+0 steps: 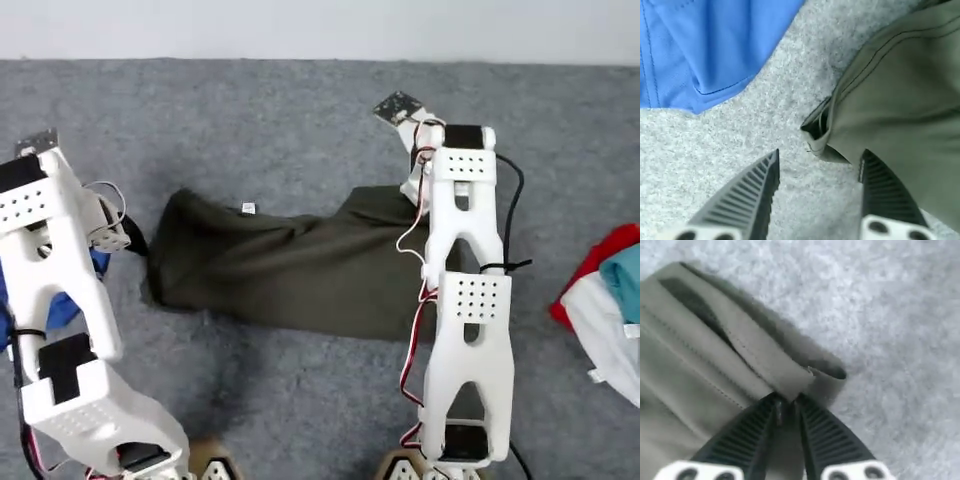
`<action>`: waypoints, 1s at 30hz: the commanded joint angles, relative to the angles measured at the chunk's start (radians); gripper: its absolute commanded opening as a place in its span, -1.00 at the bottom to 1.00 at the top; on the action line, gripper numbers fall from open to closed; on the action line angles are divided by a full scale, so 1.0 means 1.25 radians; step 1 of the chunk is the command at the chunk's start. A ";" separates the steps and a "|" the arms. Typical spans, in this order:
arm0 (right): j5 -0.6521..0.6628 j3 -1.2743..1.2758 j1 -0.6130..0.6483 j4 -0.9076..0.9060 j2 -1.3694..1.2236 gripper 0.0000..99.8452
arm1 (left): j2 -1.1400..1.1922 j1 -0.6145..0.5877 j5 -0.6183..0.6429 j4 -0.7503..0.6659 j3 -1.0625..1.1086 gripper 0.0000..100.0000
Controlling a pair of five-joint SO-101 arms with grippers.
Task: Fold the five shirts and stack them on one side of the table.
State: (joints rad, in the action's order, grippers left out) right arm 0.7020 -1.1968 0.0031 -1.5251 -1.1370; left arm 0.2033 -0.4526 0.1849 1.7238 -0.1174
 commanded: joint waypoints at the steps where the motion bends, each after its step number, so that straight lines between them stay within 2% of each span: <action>1: -0.004 -0.055 -0.009 -0.019 0.012 -0.98 | -0.043 0.000 -0.007 0.027 0.007 -0.50; 12: -0.006 -0.255 -0.009 -0.222 0.008 -0.98 | -0.043 0.000 -0.007 0.027 0.036 -0.50; 20: -0.052 -0.259 -0.062 -0.222 0.014 -0.98 | -0.043 0.000 -0.007 0.027 0.036 -0.50; 25: -0.044 -0.179 -0.074 -0.222 0.055 -0.98 | -0.042 0.000 -0.007 0.027 0.036 -0.50; 30: 0.016 0.059 -0.013 -0.220 0.172 -0.98 | -0.042 0.000 -0.007 0.027 0.036 -0.50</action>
State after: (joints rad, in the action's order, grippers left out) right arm 0.6805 -1.2658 -0.0583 -1.7568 -1.0572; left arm 0.2033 -0.4526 0.1849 1.7238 -0.0683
